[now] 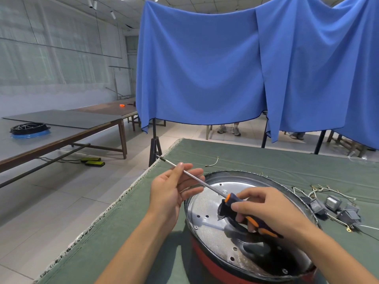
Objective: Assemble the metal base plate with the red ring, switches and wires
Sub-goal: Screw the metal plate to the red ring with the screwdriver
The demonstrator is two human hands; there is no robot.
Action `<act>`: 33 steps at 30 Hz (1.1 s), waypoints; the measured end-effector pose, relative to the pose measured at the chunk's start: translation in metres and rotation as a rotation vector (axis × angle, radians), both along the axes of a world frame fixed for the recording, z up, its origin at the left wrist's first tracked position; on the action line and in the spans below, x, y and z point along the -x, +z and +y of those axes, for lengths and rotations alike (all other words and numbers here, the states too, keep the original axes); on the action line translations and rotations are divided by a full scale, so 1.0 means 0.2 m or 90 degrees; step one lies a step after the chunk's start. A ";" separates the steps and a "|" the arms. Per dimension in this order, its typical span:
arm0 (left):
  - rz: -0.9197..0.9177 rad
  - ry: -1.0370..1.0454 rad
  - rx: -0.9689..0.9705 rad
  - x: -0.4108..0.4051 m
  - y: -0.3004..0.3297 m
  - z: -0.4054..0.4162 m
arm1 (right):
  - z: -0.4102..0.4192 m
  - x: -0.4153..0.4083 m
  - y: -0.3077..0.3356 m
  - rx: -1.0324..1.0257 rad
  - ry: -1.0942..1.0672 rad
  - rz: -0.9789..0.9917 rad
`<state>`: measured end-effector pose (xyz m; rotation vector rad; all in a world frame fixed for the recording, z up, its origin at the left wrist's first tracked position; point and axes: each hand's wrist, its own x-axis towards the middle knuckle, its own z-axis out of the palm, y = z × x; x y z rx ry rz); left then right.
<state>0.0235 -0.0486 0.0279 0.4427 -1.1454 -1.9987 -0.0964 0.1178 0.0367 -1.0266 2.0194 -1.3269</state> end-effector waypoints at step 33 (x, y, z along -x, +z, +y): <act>-0.612 0.036 0.576 0.18 0.03 -0.13 | 0.05 0.13 0.13 0.564 -0.240 -0.183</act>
